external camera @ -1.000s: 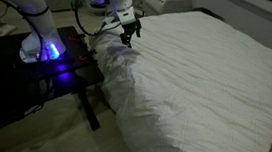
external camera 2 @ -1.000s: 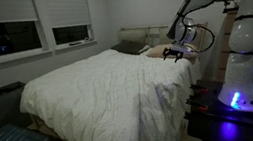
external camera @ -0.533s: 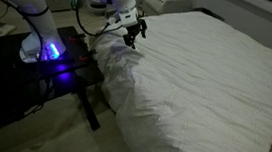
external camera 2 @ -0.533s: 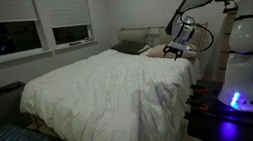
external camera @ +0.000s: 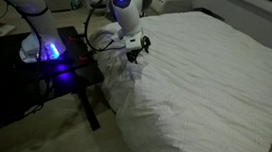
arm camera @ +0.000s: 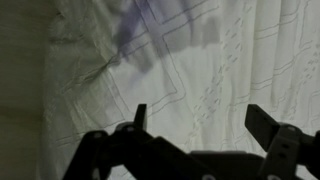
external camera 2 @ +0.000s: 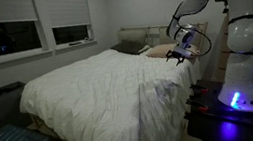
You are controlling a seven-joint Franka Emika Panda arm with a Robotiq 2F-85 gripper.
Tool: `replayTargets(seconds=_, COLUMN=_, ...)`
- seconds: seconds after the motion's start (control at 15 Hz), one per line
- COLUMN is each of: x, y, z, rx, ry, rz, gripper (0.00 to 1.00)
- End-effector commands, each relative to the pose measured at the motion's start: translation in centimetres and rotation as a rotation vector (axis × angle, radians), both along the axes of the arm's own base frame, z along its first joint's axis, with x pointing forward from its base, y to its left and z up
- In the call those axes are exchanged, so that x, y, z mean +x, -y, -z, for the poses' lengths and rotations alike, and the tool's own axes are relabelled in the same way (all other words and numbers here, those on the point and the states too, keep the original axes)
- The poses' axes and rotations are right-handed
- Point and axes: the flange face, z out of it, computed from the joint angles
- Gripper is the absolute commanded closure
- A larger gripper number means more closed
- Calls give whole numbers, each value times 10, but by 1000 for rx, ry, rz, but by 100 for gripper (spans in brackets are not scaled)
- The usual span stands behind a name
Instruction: Make the bed
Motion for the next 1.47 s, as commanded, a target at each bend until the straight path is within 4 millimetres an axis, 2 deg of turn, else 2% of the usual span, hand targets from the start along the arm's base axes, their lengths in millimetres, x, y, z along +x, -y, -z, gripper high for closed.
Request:
replayTargets(seconds=0.0, x=11, y=16, z=49, rx=17, ry=-8, rz=-13, gripper=0)
replayTargets(seconds=0.4, x=23, y=20, z=114, rx=-3, ry=24, rz=-36, gripper=0)
replayTargets(seconds=0.73, x=24, y=21, z=158, rx=13, ry=29, rz=-52, gripper=0)
replayTargets(seconds=1.0, x=25, y=23, z=182, rx=36, ry=23, rz=-61, gripper=0)
replayTargets(seconds=1.4, x=23, y=23, z=206, rx=52, ry=13, rz=-53, gripper=0)
